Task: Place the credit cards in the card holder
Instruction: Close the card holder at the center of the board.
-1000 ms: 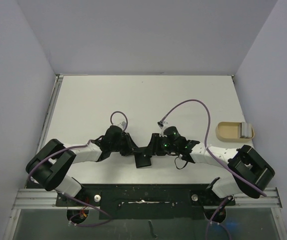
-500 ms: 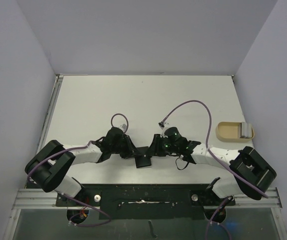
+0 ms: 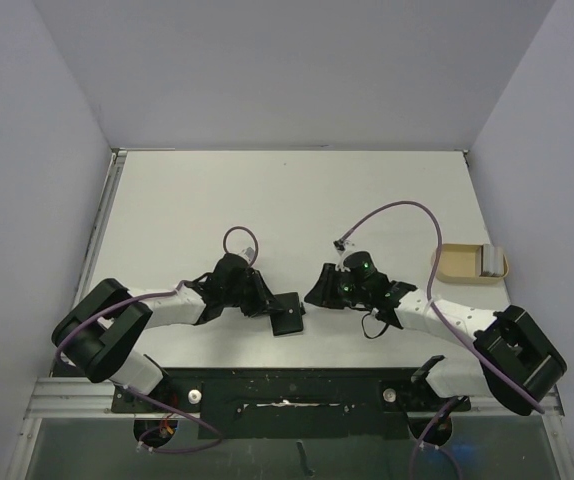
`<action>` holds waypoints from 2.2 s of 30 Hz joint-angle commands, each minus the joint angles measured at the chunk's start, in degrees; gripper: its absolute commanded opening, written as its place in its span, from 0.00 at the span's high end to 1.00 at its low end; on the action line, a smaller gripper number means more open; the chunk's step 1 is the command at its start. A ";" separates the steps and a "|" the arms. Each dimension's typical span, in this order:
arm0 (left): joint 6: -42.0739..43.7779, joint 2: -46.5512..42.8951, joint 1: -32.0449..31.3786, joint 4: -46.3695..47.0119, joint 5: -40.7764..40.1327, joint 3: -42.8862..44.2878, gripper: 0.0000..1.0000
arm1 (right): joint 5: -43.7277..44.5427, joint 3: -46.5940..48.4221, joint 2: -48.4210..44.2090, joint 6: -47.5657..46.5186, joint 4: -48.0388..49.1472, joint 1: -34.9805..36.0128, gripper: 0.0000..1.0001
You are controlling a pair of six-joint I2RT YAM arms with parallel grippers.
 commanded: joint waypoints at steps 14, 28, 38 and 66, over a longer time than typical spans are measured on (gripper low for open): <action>1.05 0.87 -0.90 -3.68 -5.13 0.12 0.92 | -9.44 -1.03 8.28 0.66 12.90 -0.75 0.77; 0.54 0.67 -0.90 -2.90 -4.93 -0.40 0.92 | -10.15 0.18 11.54 0.75 13.42 0.17 0.82; 0.26 0.39 -0.91 -2.46 -4.89 -0.57 0.92 | -8.86 1.90 13.28 -0.15 10.38 0.87 0.85; -0.65 0.45 -0.91 -0.69 -4.21 -1.54 0.92 | -0.91 9.05 15.11 -3.53 -2.69 4.15 0.86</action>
